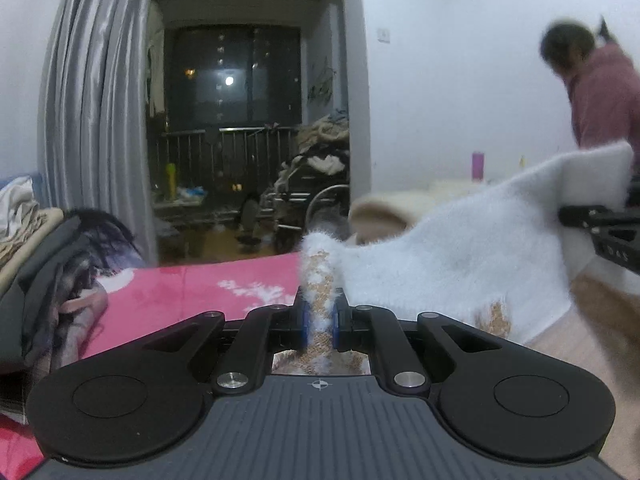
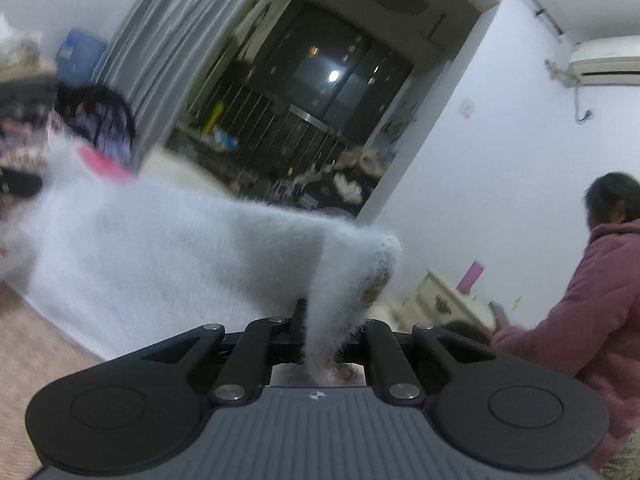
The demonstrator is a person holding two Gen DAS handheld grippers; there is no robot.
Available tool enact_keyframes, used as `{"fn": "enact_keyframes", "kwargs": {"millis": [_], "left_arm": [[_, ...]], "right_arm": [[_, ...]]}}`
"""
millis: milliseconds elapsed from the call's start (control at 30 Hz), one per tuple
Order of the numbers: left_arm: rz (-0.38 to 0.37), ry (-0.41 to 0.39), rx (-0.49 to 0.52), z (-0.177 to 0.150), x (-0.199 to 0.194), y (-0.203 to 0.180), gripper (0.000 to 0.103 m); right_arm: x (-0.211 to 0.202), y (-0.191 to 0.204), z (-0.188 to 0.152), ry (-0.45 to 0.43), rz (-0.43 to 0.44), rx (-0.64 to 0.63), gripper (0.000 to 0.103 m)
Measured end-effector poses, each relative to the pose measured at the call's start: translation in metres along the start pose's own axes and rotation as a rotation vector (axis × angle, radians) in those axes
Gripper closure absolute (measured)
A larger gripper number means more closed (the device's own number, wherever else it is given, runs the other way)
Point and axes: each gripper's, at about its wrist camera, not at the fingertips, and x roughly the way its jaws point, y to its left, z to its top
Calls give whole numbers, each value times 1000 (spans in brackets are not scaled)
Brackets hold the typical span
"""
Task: Fold clothes
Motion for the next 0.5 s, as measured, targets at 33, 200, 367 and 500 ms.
{"fn": "enact_keyframes", "kwargs": {"millis": [33,200,367,500], "left_arm": [[7,9,15,-5,2,-4,94],[17,96,49,-13,15,-12,85],[37,185,-35,2,14,2,58],[64,239,-170,18,13,21,51]], "right_arm": [[7,3,-4,16,6,-4,88],[20,4,-4,64,28,-13,51],[17,-49,7,194,149,171,9],[10,-104,5,327,275,406,3]]}}
